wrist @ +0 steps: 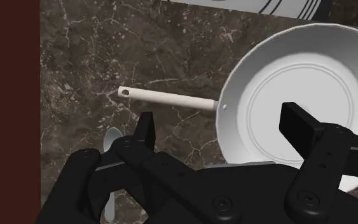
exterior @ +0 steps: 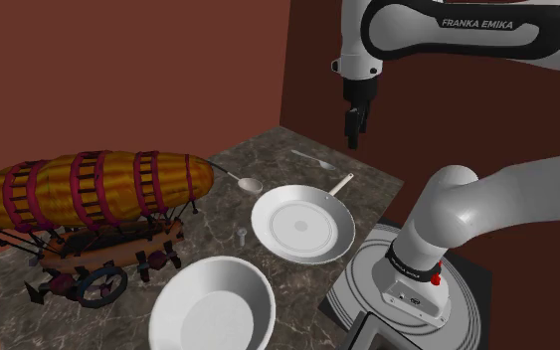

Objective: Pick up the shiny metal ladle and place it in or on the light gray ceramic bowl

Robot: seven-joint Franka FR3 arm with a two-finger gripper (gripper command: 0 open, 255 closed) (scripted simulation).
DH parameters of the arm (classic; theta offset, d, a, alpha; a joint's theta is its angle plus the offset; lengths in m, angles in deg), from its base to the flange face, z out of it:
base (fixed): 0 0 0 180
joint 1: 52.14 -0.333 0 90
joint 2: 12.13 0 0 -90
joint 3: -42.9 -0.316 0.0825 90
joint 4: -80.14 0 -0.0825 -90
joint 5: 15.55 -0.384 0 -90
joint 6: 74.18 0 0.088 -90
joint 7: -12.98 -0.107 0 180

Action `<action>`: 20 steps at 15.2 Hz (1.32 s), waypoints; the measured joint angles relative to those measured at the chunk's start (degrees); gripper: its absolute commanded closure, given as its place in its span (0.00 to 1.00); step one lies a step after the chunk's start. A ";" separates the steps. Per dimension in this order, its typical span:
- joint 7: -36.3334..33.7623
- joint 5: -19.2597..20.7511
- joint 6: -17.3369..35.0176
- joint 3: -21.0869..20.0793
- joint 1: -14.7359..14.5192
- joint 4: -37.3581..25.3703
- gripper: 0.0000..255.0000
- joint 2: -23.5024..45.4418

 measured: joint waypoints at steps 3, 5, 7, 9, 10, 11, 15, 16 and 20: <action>-1.07 -0.90 2.29 -0.51 -0.10 0.06 0.00 1.98; -2.40 -1.99 5.82 -1.04 -0.18 0.39 0.00 4.65; -3.92 -3.20 9.46 -1.77 -0.34 0.28 0.00 7.76; -5.50 -4.42 12.45 -2.57 -0.55 -0.63 0.00 11.03; -6.26 -4.98 14.63 -2.98 -0.64 -0.61 0.00 12.87; -6.79 -5.36 16.19 -3.19 -0.60 -1.45 0.00 14.88; -9.59 -7.12 22.97 -4.62 -0.90 -3.95 0.00 22.69; -10.33 -7.59 25.05 -5.03 -1.06 -3.88 0.00 24.35; -12.85 -8.58 30.53 -6.17 -1.25 -8.28 0.00 32.59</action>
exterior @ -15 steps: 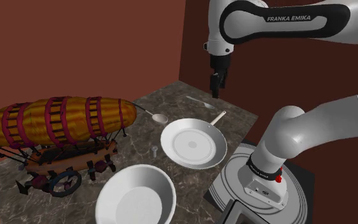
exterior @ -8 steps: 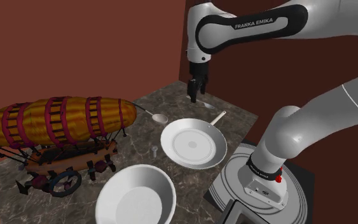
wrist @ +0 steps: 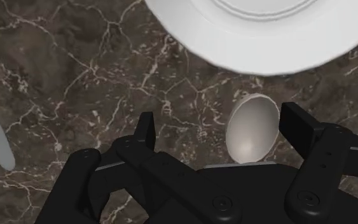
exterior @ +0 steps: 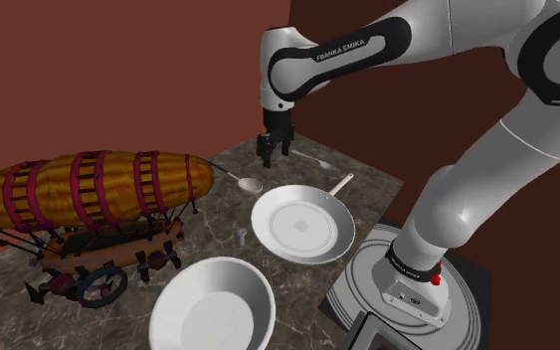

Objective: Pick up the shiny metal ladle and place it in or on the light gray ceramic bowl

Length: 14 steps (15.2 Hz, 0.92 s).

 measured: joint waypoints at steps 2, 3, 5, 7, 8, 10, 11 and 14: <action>-1.15 -0.29 2.20 -0.41 -0.08 -2.60 0.00 4.00; -1.81 -0.41 3.26 -0.66 -0.17 -3.99 0.00 6.03; -2.60 -0.54 5.68 -0.82 -0.16 -6.13 0.00 9.84; -4.06 -0.53 7.36 -1.26 -0.48 -9.80 0.00 14.28; -4.72 -0.50 8.21 -1.41 -0.63 -11.47 0.00 16.39; -5.67 -0.53 9.60 -1.52 -0.83 -14.42 0.00 19.91; -6.20 -0.43 10.08 -1.56 -0.96 -16.45 0.00 22.02; -6.69 -0.27 11.61 -1.51 -1.11 -18.56 0.00 25.13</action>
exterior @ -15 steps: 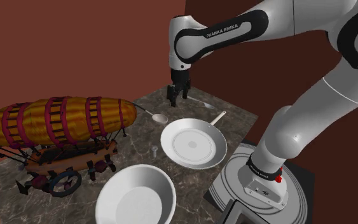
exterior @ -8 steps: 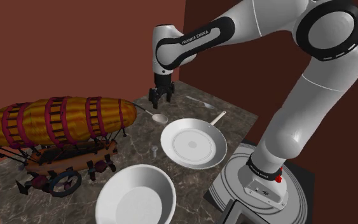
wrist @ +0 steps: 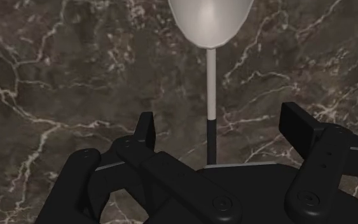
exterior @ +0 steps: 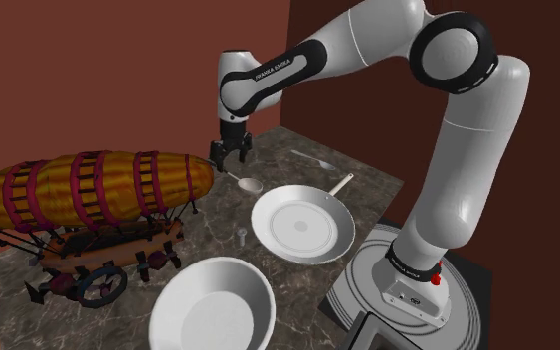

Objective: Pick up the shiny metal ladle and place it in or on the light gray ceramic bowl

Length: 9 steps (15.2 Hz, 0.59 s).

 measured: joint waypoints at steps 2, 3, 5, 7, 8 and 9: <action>-0.10 0.05 1.28 -0.03 -0.11 0.42 0.00 0.81; -0.14 0.09 1.97 -0.04 -0.17 0.63 0.00 1.27; -0.21 0.23 3.70 -0.05 -0.31 1.17 0.00 2.46; -0.26 0.25 4.31 -0.07 -0.37 1.52 0.00 2.72; -0.26 0.25 4.41 -0.08 -0.38 1.55 0.00 2.78; -0.28 0.26 4.46 -0.08 -0.39 1.56 0.00 2.81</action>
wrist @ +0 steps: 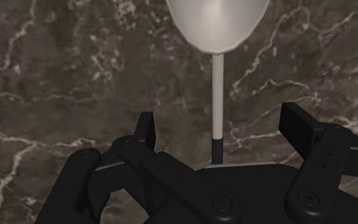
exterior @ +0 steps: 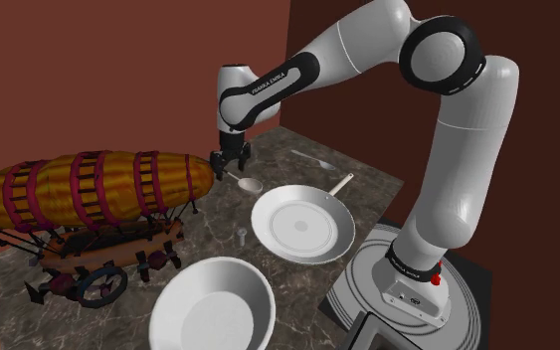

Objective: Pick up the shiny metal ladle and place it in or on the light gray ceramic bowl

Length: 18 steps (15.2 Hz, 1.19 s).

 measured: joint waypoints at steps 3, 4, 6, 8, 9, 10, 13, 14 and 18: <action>-0.01 0.01 0.04 0.00 -0.01 0.00 0.00 0.03; -0.01 0.01 0.04 0.00 -0.01 0.00 1.00 0.03; -0.01 0.01 0.04 0.00 -0.01 0.00 1.00 0.03; -0.01 0.01 0.04 0.00 -0.01 0.00 1.00 0.03; -0.01 0.00 0.04 -0.01 -0.01 0.00 1.00 0.03; -0.01 0.00 0.04 -0.01 -0.01 -0.01 1.00 0.03; -0.01 0.00 0.04 -0.01 -0.02 -0.01 1.00 0.03; -0.02 0.00 0.05 -0.01 -0.02 0.00 1.00 0.03; -0.15 -0.10 -1.99 -0.06 0.03 -0.81 1.00 -1.22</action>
